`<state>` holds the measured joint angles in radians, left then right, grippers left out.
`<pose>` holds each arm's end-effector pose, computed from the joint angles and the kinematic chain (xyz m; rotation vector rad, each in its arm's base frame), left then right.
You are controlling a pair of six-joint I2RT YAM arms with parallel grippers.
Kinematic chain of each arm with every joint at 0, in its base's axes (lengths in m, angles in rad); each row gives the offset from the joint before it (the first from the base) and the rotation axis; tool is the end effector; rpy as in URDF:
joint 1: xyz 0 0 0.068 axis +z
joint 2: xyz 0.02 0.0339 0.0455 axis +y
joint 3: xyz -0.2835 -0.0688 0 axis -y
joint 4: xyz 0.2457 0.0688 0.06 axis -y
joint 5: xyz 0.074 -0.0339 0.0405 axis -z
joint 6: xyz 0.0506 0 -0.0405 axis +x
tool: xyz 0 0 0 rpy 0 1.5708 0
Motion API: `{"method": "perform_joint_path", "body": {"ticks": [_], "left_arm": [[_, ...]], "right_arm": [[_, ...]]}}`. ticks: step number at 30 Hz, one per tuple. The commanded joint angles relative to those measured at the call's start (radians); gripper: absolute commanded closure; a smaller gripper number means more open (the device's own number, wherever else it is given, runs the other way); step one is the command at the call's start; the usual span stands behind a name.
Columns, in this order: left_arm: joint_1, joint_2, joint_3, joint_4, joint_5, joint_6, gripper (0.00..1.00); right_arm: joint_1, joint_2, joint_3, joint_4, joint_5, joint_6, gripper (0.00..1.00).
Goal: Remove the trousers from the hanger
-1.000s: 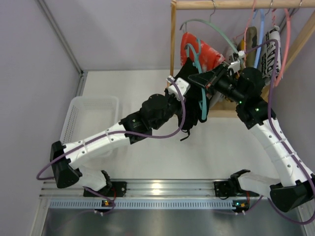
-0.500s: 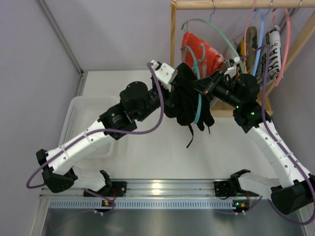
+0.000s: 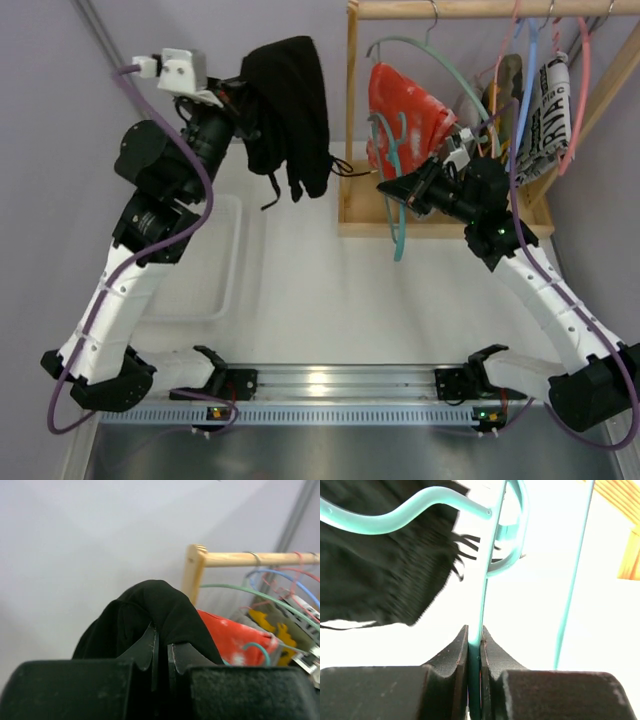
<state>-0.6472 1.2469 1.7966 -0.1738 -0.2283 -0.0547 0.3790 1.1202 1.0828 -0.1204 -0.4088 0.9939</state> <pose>0.1845 -0.1251 0.6070 0.1572 1.2085 -0.4778 0.2371 0.1161 0.4005 0.2532 1.9022 1.3251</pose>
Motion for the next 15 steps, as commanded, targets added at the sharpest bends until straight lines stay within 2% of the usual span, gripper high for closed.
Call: {"method": "perform_joint_path", "body": {"ticks": [1, 5, 11, 15], "left_arm": [[0.086, -0.099, -0.038, 0.117, -0.017, -0.062, 1.00], [0.217, -0.176, -0.130, 0.088, -0.051, -0.083, 1.00], [0.441, -0.308, -0.275, 0.007, -0.186, -0.106, 1.00], [0.518, -0.417, -0.382, -0.032, -0.268, -0.063, 1.00]], "right_arm": [[0.006, 0.004, 0.000, 0.011, 0.013, -0.035, 1.00], [0.012, 0.001, 0.000, 0.011, 0.004, -0.044, 1.00], [0.026, -0.017, 0.002, 0.011, -0.016, -0.063, 1.00], [0.043, -0.040, 0.015, 0.002, -0.021, -0.067, 1.00]]}}
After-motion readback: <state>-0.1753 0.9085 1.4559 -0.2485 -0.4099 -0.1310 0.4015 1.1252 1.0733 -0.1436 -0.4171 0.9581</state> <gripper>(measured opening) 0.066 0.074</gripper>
